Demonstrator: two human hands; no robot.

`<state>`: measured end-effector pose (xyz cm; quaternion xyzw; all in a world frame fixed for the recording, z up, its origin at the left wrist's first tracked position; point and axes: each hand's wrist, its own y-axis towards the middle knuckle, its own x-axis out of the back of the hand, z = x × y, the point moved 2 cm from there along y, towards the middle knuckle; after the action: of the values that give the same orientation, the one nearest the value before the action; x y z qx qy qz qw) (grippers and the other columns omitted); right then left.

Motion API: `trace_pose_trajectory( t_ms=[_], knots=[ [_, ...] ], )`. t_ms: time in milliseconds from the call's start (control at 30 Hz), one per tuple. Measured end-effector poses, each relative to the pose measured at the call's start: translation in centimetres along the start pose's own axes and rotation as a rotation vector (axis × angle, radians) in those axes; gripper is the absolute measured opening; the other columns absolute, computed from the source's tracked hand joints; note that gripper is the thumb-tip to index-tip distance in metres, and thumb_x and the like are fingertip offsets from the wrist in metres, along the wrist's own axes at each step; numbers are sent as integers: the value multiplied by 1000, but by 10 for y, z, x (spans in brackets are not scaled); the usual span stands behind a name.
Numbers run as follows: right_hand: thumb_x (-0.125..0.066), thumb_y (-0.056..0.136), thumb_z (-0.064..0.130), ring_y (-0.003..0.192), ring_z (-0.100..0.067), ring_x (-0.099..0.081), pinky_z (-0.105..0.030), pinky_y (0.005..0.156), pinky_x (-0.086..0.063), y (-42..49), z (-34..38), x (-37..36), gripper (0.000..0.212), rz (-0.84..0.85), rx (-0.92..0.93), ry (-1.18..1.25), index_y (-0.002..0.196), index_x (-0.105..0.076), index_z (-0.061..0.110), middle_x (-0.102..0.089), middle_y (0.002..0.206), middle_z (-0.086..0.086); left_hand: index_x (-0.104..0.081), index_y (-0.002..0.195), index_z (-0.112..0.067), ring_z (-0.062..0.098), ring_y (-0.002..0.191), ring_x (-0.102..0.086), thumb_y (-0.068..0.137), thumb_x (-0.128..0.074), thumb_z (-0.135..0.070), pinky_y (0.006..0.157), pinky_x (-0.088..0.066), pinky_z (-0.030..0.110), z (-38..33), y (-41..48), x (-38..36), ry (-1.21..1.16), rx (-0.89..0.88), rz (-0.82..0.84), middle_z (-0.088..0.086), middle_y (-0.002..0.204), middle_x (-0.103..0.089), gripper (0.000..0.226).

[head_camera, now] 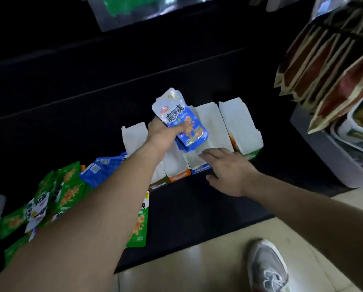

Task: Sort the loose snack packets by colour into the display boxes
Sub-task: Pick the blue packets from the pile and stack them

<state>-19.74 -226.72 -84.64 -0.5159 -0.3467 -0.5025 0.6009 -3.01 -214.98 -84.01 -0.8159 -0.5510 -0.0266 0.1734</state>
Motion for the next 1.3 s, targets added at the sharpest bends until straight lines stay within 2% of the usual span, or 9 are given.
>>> trace_pose_trajectory(
  t_ms=[167,333,467,600,700,833,1067,1167,1300],
  knots=[
    [-50,95,39,142,-19,-32,-38,112,-32,27,-2,-38,63,6,-28,24,153,-31,24,-40,152,3,-60,121,-16,10,96,-66,71,-89,-20,74,-50,14,9,29,-18,274,-88,-44,-10,106,-68,58],
    [-51,94,35,137,-18,-35,-39,111,-35,37,-7,-49,52,-61,-48,57,144,-43,25,-47,141,4,-49,120,-21,18,97,-67,70,-88,-33,80,-54,35,17,37,-30,583,-230,-77,-5,108,-71,65],
    [-52,94,35,139,-18,-34,-39,112,-33,36,-5,-50,54,-57,-45,83,146,-42,25,-46,144,4,-50,127,-23,24,109,-58,73,-85,-34,76,-45,31,31,35,-37,753,-315,-69,3,114,-64,65],
    [-52,95,35,140,-18,-31,-39,114,-31,34,-5,-49,57,-50,-38,85,149,-38,25,-43,146,4,-46,135,-22,22,120,-48,72,-85,-25,93,-47,34,32,31,-34,785,-459,-174,2,131,-49,74],
    [-51,96,36,141,-18,-30,-39,114,-31,33,-5,-50,57,-46,-36,86,150,-37,25,-42,148,4,-37,145,-24,24,124,-42,74,-84,-32,92,-42,29,33,30,-27,954,-495,-278,3,141,-40,86],
    [-51,97,36,140,-18,-31,-39,114,-32,33,-4,-50,57,-39,-39,82,150,-36,25,-42,146,4,-42,140,-23,26,116,-43,69,-84,-47,91,-43,33,34,38,-22,1083,-495,-386,6,138,-41,85],
    [-52,97,35,141,-20,-31,-42,115,-33,33,1,-49,57,-2,-57,81,150,-35,24,-40,149,2,-49,132,-27,29,109,-48,71,-82,-50,85,-45,39,30,44,-24,1173,-486,-375,6,123,-52,73],
    [-51,97,32,138,-22,-35,-40,114,-34,30,7,-41,56,-8,-64,89,149,-36,21,-42,148,1,-47,139,-27,29,115,-46,73,-80,-50,92,-43,40,23,36,-17,1087,-469,-324,5,130,-52,77],
    [-50,96,32,135,-26,-38,-43,109,-39,25,23,-12,54,41,-60,52,147,-39,20,-42,147,-3,-53,136,-24,28,119,-45,84,-71,-44,98,-43,38,4,12,22,1006,-433,-179,3,133,-53,58]
  ],
)
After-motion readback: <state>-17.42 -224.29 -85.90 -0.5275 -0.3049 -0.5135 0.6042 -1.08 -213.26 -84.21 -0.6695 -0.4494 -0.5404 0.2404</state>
